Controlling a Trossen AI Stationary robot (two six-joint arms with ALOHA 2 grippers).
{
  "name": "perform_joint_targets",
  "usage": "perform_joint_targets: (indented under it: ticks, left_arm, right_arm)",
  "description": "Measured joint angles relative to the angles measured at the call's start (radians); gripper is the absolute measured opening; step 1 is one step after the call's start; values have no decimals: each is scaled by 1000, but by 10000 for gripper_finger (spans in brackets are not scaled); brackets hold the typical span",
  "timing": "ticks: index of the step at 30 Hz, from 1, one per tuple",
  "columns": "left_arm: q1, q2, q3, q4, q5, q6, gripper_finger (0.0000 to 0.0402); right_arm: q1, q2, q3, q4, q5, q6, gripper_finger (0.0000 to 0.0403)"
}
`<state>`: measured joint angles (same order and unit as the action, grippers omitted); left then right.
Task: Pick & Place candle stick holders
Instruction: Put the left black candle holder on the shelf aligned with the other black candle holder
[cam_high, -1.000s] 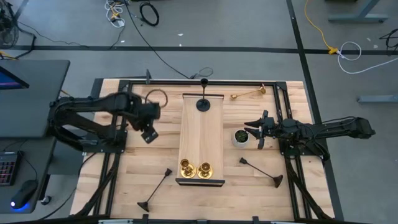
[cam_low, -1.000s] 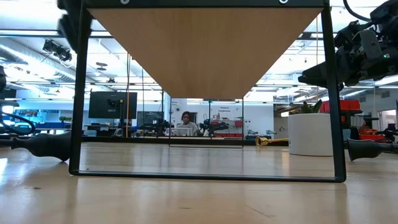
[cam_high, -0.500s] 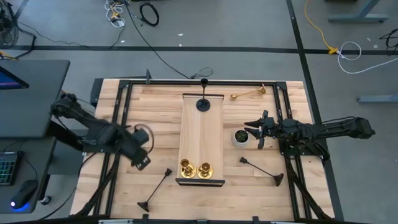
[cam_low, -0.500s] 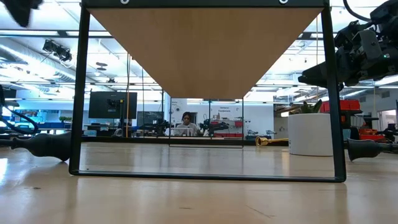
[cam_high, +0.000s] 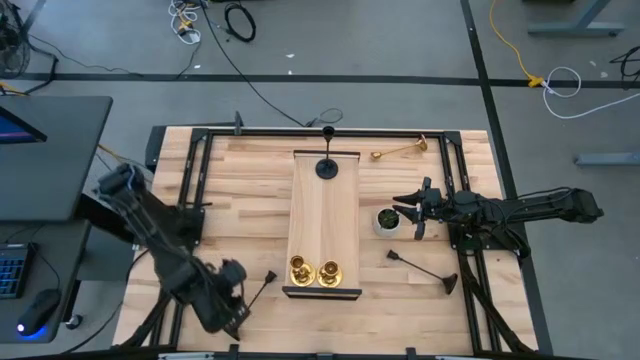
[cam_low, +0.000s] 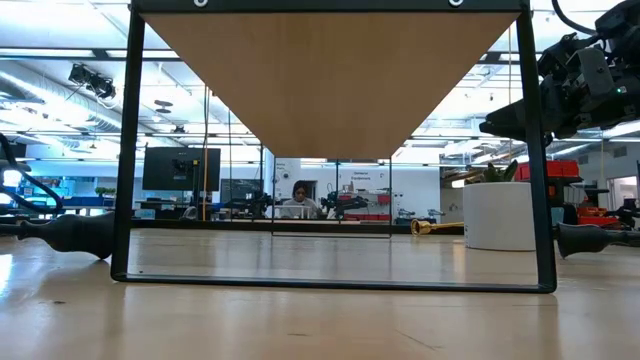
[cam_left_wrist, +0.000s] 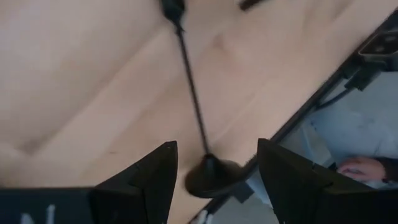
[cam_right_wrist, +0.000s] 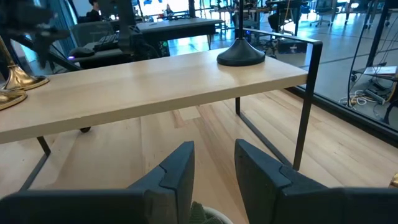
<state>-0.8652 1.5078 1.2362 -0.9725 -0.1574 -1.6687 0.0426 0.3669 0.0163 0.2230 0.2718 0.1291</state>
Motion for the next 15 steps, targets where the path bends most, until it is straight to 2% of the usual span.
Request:
perform_joint_targets:
  ticks: [4, 8, 15]
  left_arm:
    - [-9, 72, 0, 70, 24, -52, 220]
    - [-9, 136, 0, 70, 71, -103, 220]
    - [-1, 219, 0, 83, 76, -135, 220]
  right_arm:
    - [0, 0, 0, 0, 0, 0, 114]
    - [0, 0, 0, 0, 0, 0, 114]
    - [0, 0, 0, 0, 0, 0, 114]
